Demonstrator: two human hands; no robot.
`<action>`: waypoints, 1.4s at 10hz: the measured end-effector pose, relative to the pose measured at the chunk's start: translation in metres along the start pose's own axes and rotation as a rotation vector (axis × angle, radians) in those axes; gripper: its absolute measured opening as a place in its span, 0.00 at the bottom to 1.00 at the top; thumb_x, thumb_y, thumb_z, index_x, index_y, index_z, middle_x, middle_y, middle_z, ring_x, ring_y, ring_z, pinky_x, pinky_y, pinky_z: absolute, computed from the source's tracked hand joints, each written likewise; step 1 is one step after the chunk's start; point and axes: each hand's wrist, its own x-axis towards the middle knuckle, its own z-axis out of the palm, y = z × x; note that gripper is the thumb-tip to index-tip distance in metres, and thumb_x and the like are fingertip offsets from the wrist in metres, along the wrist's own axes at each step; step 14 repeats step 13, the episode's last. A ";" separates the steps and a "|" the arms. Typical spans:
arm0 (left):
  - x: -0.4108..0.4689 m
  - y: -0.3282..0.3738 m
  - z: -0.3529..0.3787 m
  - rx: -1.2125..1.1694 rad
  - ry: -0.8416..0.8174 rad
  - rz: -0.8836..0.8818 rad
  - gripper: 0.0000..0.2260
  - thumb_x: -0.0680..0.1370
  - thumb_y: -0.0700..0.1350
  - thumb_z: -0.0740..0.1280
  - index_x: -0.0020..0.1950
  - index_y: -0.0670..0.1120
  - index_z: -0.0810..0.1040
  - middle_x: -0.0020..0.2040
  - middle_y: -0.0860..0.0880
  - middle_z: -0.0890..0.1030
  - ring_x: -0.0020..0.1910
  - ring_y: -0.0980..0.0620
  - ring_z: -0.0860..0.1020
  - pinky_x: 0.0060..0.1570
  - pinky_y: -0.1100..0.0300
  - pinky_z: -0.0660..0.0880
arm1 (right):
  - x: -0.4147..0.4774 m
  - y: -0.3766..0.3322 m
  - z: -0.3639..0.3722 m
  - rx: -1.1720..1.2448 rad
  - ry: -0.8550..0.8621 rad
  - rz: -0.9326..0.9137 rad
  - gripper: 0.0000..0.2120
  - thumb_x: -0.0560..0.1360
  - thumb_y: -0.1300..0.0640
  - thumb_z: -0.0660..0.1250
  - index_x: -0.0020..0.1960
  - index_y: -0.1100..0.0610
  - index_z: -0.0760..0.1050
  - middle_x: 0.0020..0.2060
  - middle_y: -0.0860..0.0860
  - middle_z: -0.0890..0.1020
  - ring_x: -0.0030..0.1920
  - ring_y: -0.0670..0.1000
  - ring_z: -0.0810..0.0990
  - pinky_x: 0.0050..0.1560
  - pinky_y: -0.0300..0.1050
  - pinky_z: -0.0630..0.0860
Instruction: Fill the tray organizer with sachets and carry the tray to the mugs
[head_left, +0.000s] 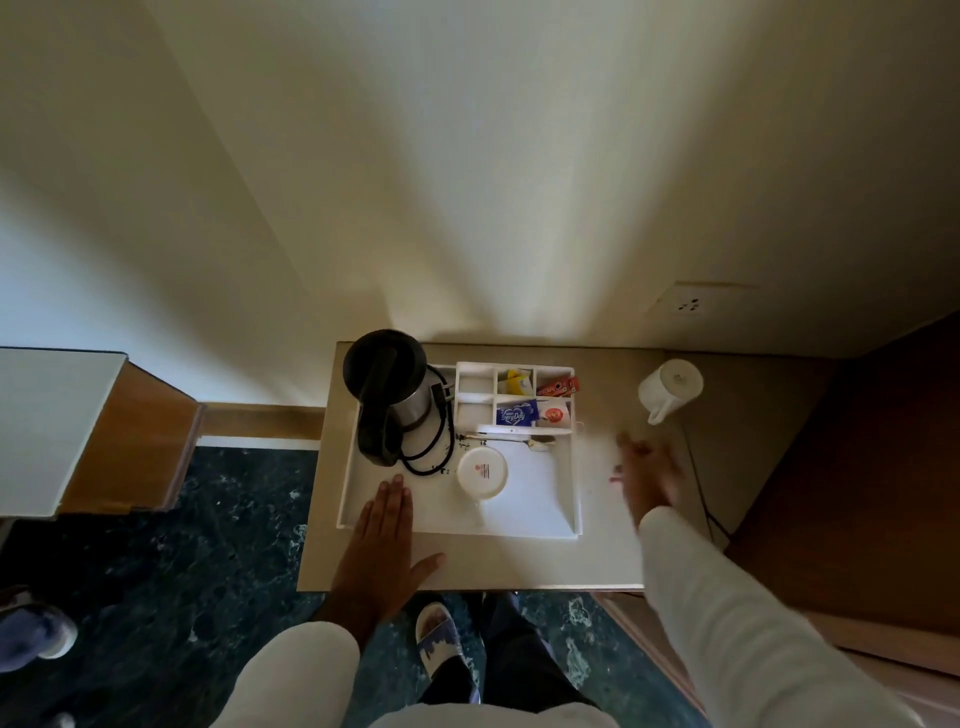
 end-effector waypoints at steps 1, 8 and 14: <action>0.001 -0.002 0.001 0.023 -0.021 -0.002 0.49 0.75 0.74 0.44 0.80 0.36 0.54 0.80 0.36 0.54 0.78 0.36 0.58 0.73 0.42 0.60 | 0.048 -0.009 -0.020 -0.064 0.127 -0.012 0.25 0.74 0.40 0.71 0.55 0.62 0.78 0.49 0.60 0.85 0.47 0.60 0.84 0.46 0.50 0.78; -0.001 -0.001 -0.001 -0.015 -0.057 -0.026 0.49 0.75 0.76 0.45 0.81 0.38 0.48 0.81 0.38 0.48 0.80 0.38 0.51 0.75 0.42 0.55 | -0.076 0.009 -0.020 -0.141 -0.391 -0.314 0.03 0.71 0.56 0.79 0.43 0.49 0.88 0.33 0.43 0.88 0.35 0.38 0.84 0.39 0.25 0.74; 0.000 0.003 -0.006 -0.031 -0.058 -0.036 0.51 0.71 0.77 0.40 0.80 0.40 0.38 0.80 0.41 0.36 0.80 0.41 0.40 0.77 0.47 0.43 | -0.085 0.036 0.021 -0.221 -0.332 -0.250 0.13 0.68 0.46 0.80 0.36 0.55 0.84 0.30 0.47 0.85 0.34 0.47 0.83 0.41 0.38 0.78</action>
